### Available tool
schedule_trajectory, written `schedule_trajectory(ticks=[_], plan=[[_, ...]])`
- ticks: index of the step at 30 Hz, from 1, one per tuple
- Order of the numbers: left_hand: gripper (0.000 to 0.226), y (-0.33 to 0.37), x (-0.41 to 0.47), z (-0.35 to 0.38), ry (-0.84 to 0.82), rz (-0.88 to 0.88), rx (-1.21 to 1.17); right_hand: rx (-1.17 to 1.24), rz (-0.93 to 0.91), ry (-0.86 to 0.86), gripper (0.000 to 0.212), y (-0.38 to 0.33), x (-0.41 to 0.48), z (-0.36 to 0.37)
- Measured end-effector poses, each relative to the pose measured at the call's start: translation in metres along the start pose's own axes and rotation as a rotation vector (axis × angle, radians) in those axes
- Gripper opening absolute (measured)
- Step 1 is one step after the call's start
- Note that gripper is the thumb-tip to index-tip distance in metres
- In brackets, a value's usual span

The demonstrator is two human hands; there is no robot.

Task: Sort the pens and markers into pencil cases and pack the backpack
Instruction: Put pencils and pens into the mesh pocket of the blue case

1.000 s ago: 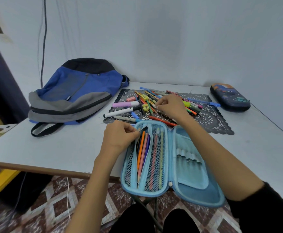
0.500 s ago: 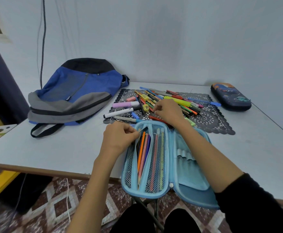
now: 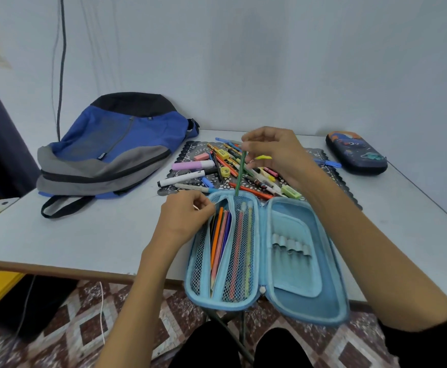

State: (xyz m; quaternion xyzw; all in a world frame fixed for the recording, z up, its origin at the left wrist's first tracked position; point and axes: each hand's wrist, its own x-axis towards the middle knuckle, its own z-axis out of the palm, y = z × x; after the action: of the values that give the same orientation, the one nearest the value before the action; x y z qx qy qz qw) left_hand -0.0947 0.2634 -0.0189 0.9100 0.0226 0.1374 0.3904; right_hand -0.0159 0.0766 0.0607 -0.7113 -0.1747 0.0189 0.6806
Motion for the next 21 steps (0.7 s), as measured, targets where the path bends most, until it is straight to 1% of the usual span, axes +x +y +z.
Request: schedule_trajectory(ticks=[2, 5, 10, 14, 21], plan=[[0.014, 0.003, 0.000, 0.001, 0.007, 0.006, 0.038, 0.037, 0.044, 0.001, 0.018, 0.006, -0.008, 0.004], [0.017, 0.006, 0.000, 0.002, 0.000, 0.006, 0.083, -0.002, 0.098, -0.015, 0.025, 0.021, -0.017, 0.011], [0.020, 0.007, 0.000, 0.001, -0.021, -0.007, 0.078, -0.168, 0.072, -0.067, 0.021, 0.031, -0.020, 0.021], [0.022, 0.008, 0.000, 0.000, -0.030, -0.011, 0.071, -0.299, 0.057, -0.152, 0.017, 0.028, -0.020, 0.032], [0.026, 0.008, -0.001, -0.002, -0.031, -0.009, 0.072, -0.523, 0.128, -0.301, 0.009, 0.033, -0.025, 0.041]])
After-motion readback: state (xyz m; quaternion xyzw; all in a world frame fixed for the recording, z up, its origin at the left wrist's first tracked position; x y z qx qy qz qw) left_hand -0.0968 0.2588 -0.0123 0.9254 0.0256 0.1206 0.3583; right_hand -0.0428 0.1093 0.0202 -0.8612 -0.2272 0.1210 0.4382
